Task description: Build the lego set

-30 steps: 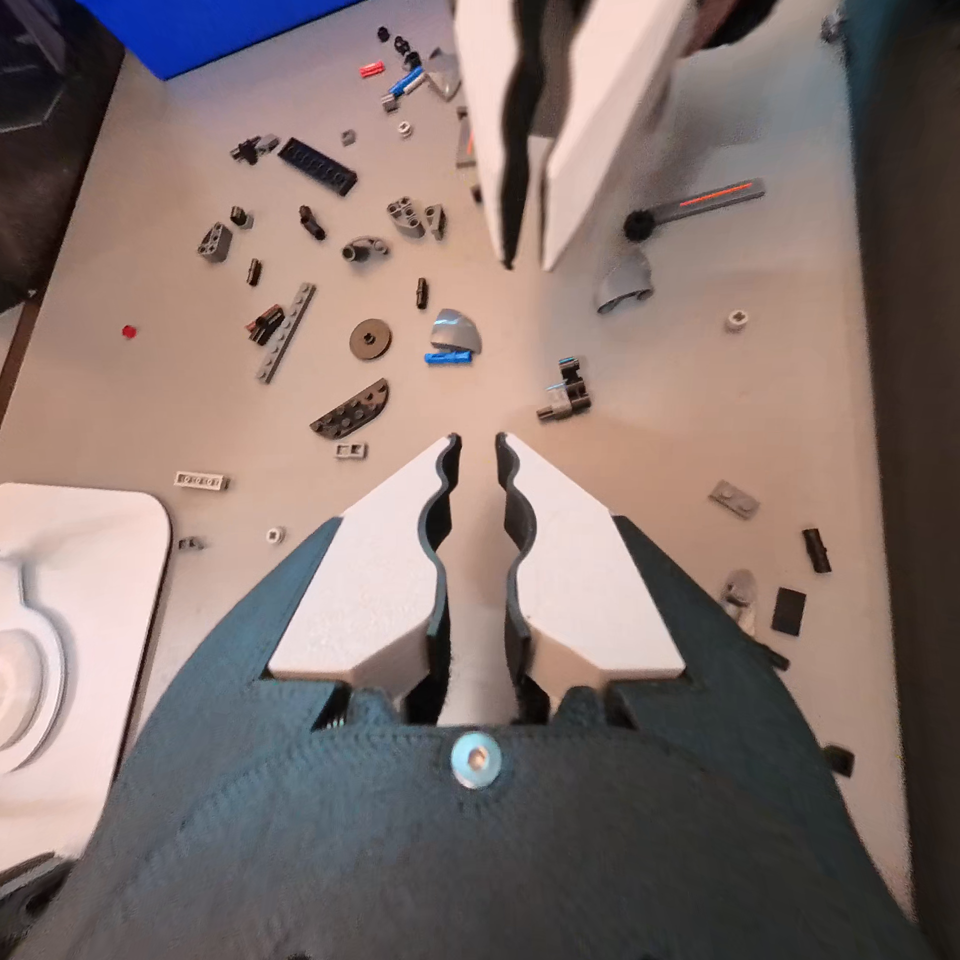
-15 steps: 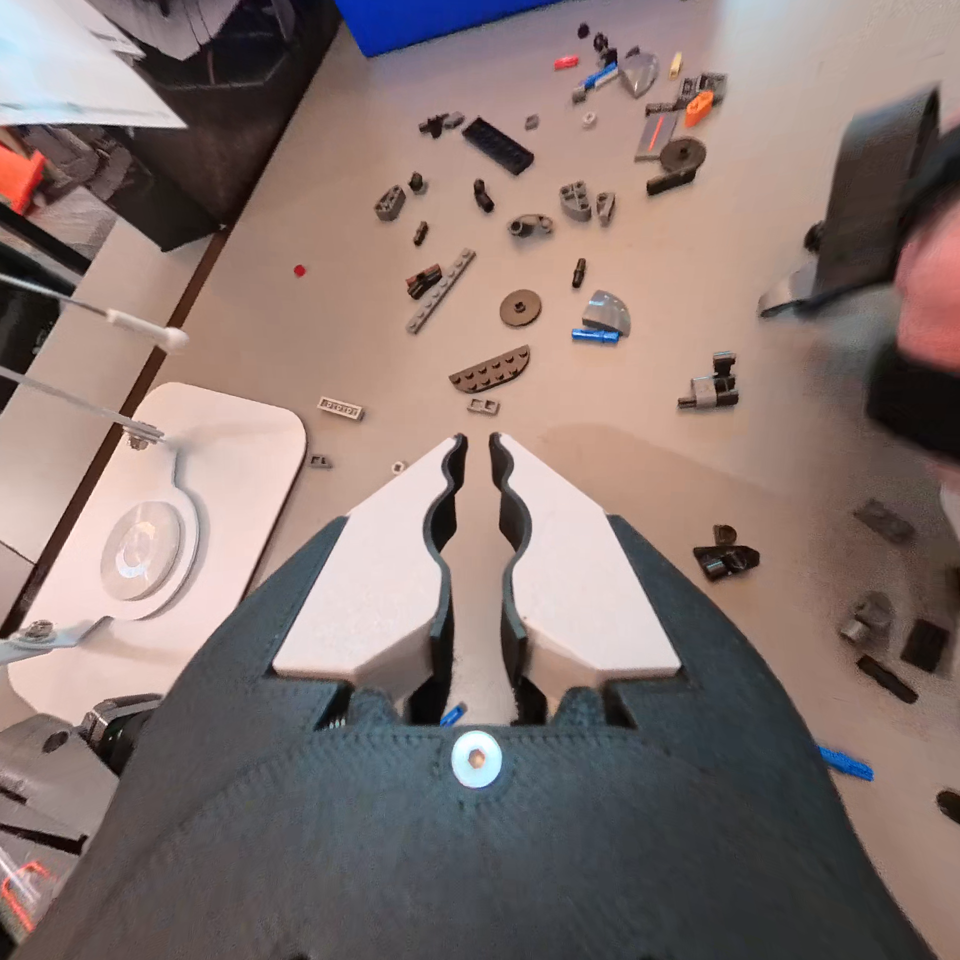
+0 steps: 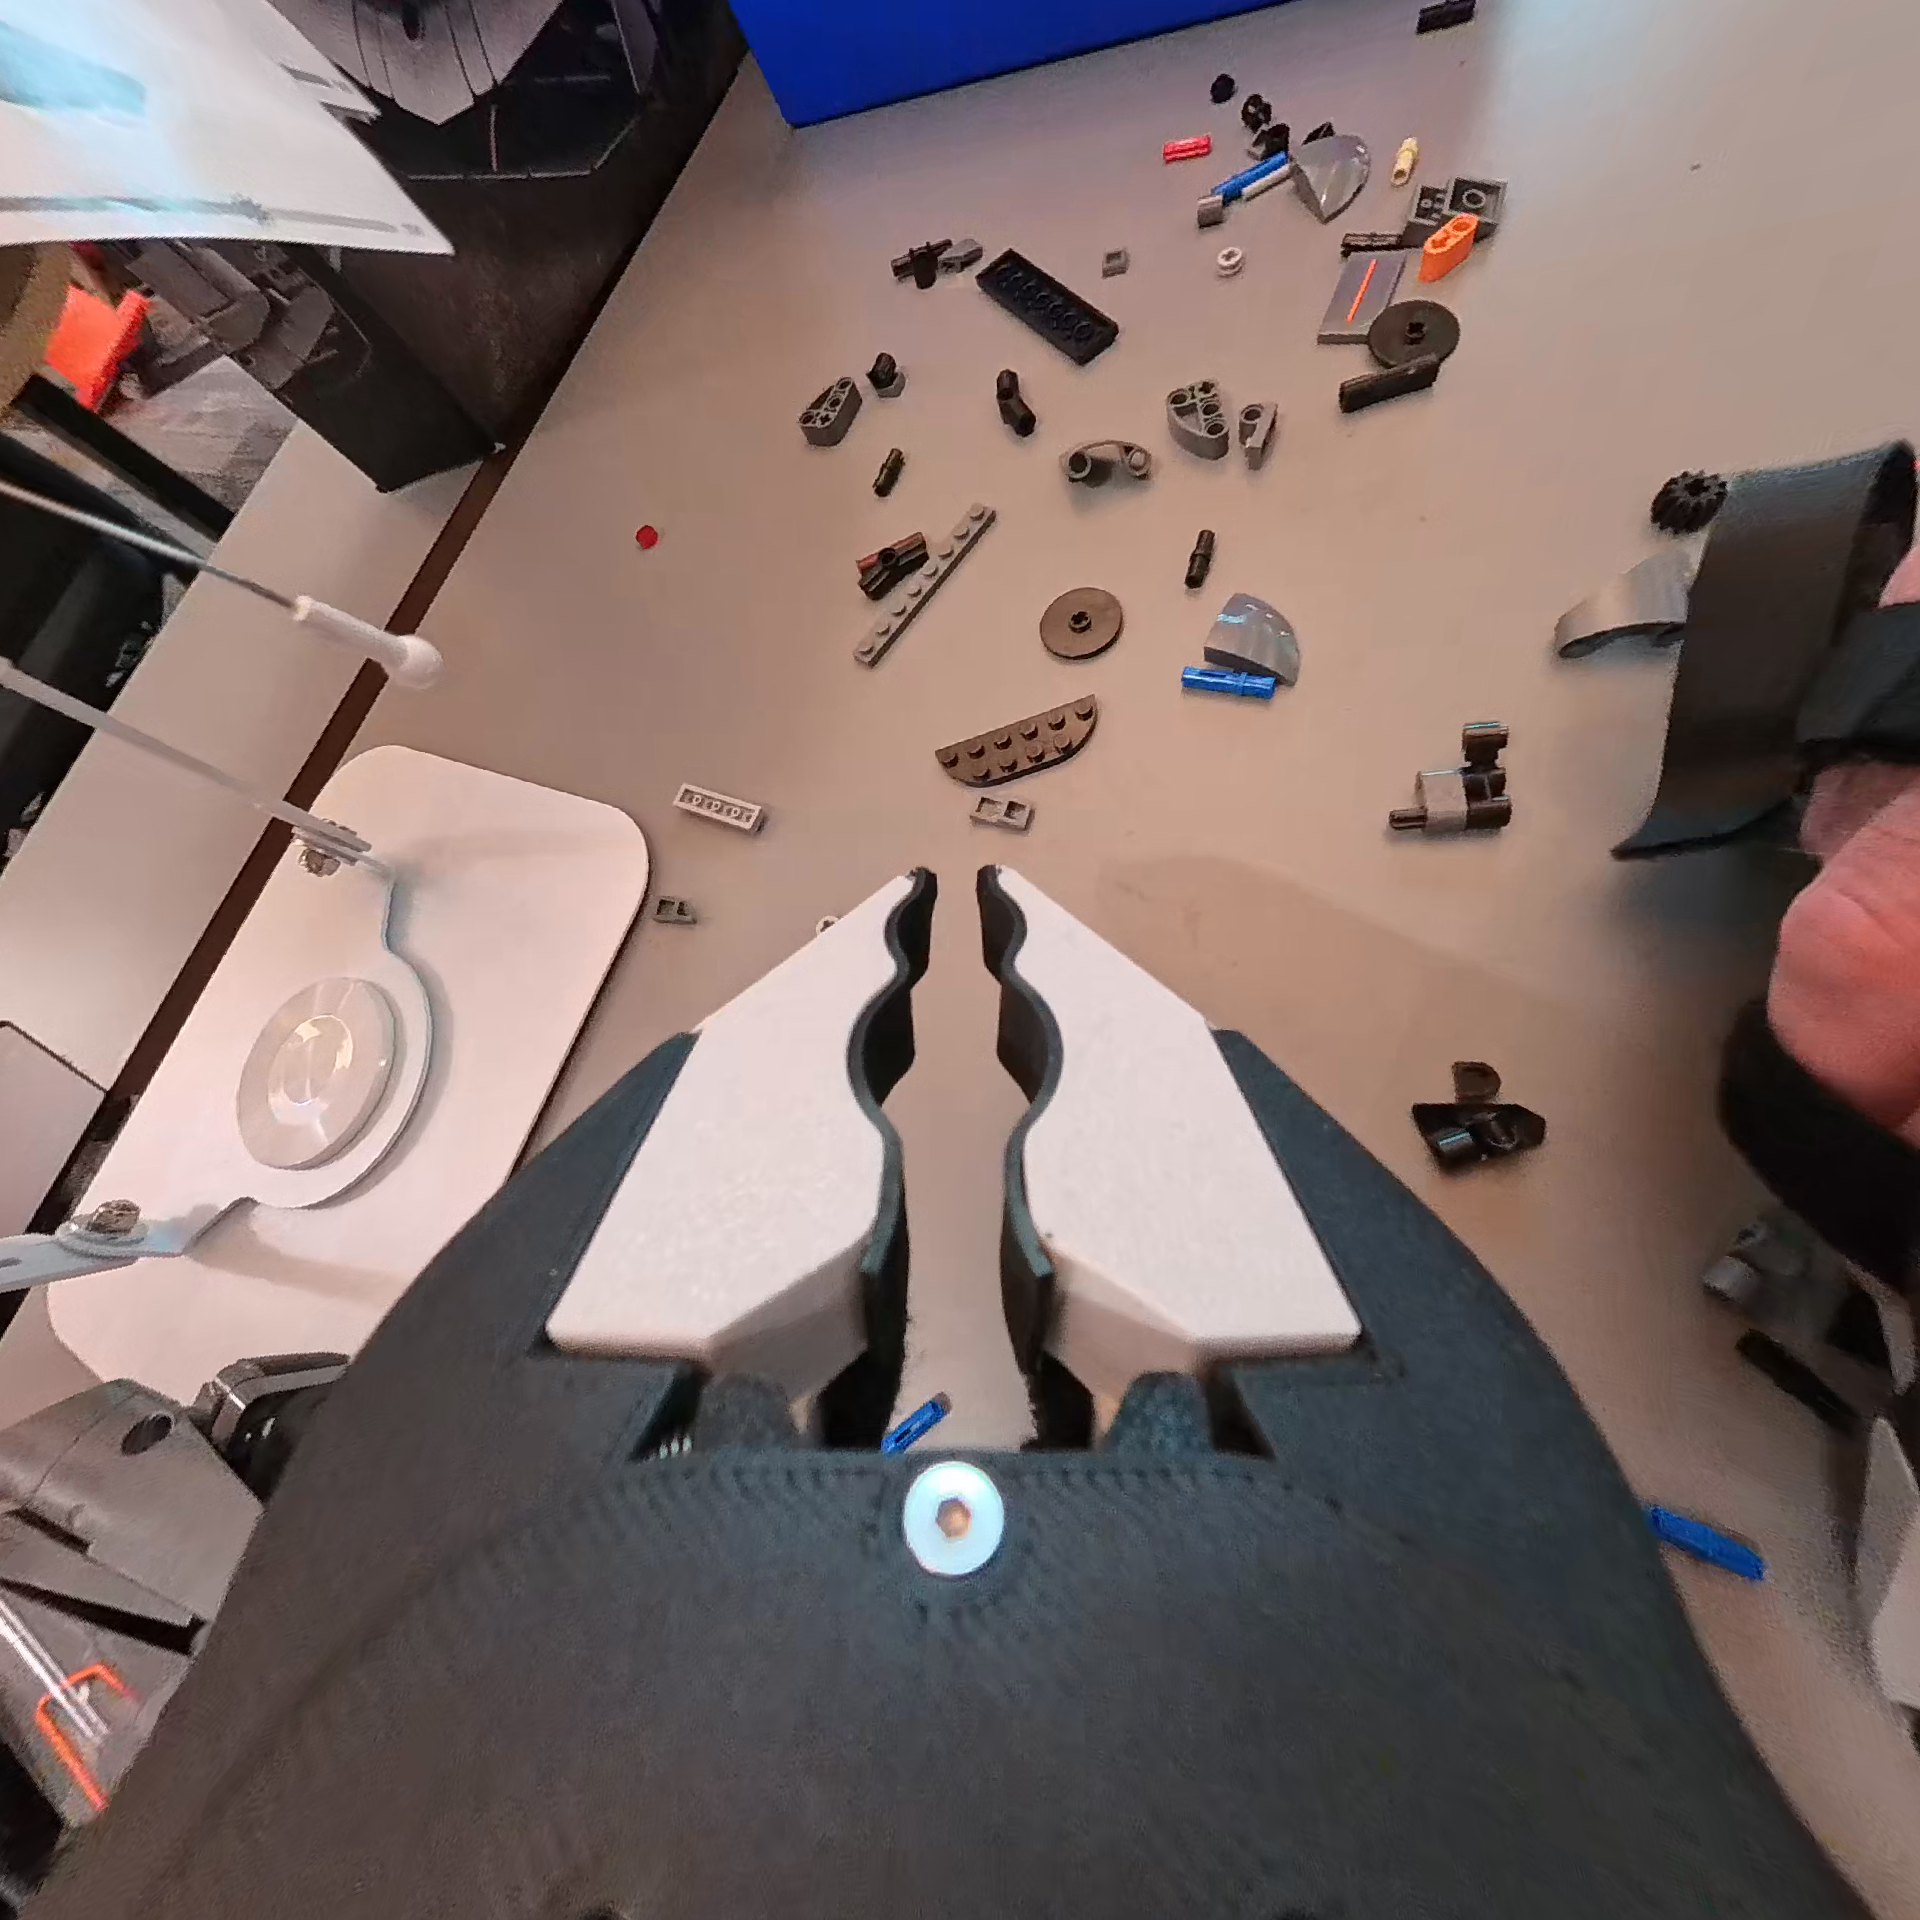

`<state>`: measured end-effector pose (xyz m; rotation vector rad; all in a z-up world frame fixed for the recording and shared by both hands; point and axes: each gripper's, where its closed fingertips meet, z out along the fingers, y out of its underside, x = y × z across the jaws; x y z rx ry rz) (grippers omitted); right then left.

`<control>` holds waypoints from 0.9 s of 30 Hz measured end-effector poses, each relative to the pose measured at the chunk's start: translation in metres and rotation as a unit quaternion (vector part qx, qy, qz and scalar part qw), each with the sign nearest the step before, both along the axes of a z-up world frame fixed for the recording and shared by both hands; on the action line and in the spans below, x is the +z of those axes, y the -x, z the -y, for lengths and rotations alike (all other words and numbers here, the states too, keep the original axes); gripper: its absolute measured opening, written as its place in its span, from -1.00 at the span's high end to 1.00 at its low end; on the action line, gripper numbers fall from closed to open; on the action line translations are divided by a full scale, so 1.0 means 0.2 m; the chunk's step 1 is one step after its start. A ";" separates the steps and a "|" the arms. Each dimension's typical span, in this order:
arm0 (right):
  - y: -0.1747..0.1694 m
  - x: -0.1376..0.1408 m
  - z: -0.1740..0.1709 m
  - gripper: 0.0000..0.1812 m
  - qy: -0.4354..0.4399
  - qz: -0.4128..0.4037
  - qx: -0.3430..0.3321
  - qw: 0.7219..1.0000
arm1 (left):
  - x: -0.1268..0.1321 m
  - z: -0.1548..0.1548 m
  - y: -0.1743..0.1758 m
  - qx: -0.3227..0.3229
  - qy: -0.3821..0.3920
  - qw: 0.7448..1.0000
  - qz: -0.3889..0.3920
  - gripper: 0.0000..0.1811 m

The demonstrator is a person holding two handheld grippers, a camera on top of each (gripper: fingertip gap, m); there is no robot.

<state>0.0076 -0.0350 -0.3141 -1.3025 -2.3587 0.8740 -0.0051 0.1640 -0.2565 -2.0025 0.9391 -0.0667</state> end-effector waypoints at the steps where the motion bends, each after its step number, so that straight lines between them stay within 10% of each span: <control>1: 0.01 0.00 0.00 0.88 -0.002 0.000 -0.002 1.000 | 0.00 0.00 0.00 0.001 0.001 1.000 0.002 0.92; 27: 0.02 0.06 -0.05 0.95 0.026 -0.021 -0.021 0.999 | 0.00 0.00 0.00 -0.001 0.001 1.000 0.007 0.93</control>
